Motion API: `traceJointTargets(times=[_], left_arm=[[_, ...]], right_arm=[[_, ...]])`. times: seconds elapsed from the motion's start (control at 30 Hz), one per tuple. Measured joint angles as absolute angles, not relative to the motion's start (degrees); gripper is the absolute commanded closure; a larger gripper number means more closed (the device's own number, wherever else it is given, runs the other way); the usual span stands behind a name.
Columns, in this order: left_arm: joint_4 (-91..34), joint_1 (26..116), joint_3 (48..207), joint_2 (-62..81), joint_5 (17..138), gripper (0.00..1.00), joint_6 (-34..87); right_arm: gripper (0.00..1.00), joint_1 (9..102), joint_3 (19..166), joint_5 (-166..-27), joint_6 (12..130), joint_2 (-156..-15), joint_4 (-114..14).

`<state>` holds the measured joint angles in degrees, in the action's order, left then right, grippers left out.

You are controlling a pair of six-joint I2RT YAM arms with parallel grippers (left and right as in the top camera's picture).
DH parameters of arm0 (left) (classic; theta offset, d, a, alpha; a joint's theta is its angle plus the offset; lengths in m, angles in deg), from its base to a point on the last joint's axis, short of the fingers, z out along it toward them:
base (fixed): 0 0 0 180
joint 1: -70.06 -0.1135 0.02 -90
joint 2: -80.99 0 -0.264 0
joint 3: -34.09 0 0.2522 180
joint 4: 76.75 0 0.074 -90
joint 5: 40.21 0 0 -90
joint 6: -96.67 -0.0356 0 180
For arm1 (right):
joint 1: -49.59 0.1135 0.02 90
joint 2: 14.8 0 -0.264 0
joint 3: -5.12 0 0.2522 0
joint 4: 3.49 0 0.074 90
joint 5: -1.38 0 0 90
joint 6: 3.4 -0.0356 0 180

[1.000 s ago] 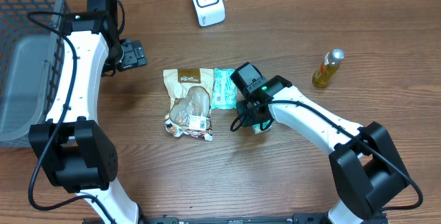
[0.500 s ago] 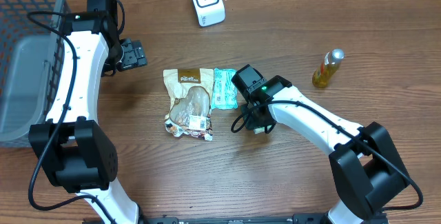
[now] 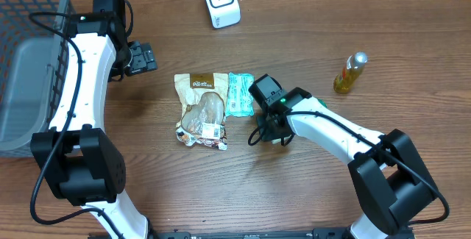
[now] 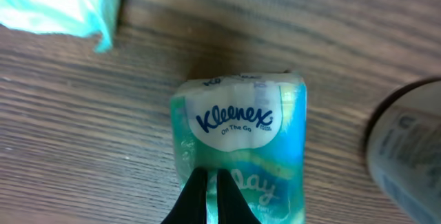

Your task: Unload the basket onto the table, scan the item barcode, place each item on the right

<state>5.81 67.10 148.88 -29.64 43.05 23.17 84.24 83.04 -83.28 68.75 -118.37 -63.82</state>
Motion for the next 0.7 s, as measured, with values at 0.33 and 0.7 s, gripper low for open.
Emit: traceJointTargets(times=[0.33, 0.7], left_arm=[[5.81, 67.1, 148.88, -29.64, 43.05, 0.0, 23.19], [5.81, 67.1, 148.88, -29.64, 43.05, 0.01, 23.17]], right_arm=[[0.96, 86.73, 81.05, -90.14, 74.85, -117.87, -59.86], [0.87, 92.22, 81.49, -91.19, 80.16, -117.89, -59.73]])
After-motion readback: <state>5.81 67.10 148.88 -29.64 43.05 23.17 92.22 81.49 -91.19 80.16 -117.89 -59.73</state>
